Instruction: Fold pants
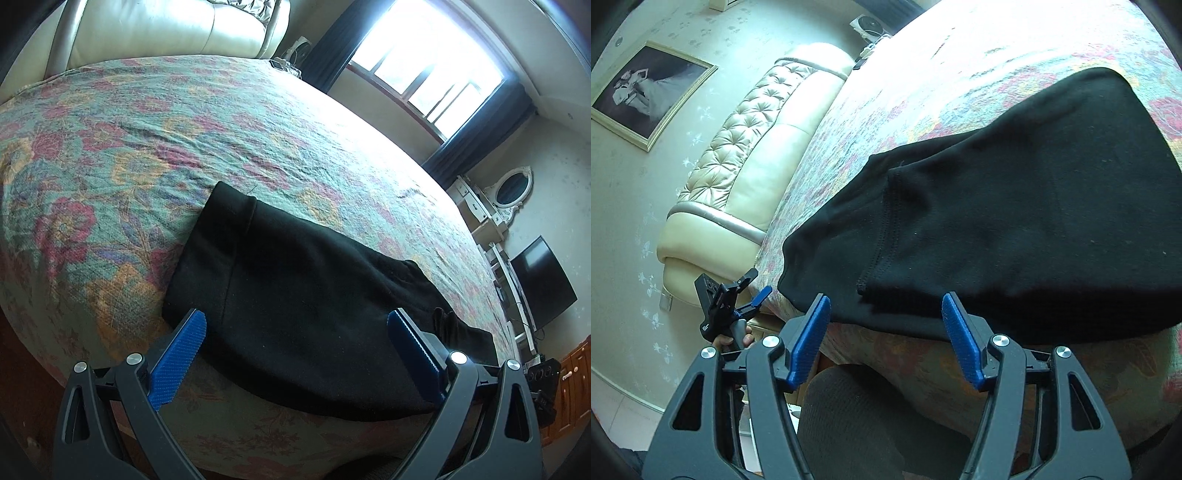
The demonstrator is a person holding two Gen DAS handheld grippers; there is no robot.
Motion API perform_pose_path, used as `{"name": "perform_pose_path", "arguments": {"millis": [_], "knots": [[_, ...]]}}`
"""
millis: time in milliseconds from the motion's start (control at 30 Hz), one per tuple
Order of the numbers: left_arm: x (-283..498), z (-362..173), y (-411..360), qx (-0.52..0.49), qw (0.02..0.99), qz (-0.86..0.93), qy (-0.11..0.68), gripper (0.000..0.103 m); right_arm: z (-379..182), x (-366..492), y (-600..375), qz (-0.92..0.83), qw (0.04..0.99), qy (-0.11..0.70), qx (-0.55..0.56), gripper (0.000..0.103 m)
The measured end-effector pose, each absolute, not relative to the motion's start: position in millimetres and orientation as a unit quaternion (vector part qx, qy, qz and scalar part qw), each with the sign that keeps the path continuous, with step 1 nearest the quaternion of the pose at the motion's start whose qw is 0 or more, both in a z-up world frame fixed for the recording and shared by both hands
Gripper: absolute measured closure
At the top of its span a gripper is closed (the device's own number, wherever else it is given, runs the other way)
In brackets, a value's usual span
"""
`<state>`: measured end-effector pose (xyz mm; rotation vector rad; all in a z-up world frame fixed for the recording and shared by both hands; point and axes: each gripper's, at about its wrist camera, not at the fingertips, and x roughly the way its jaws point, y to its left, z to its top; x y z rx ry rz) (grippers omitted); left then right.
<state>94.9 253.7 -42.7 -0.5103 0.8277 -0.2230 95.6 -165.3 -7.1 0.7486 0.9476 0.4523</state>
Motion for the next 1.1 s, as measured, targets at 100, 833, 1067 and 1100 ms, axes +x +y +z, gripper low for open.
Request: {"name": "perform_pose_path", "arguments": {"millis": [100, 833, 1067, 1100], "knots": [[102, -46, 273, -0.282, 0.866, -0.132, 0.392, 0.005, -14, 93, -174, 0.204, 0.797, 0.442, 0.356, 0.040], [184, -97, 315, -0.351, 0.748, -0.295, 0.480, 0.005, -30, 102, -161, 0.203, 0.784, 0.467, 0.356, 0.032], [205, -103, 312, -0.335, 0.716, -0.342, 0.509, 0.005, -28, 105, -157, 0.202, 0.781, 0.472, 0.355, 0.031], [208, -104, 312, -0.323, 0.709, -0.352, 0.519, 0.005, -28, 106, -158, 0.203, 0.781, 0.471, 0.357, 0.031]]}}
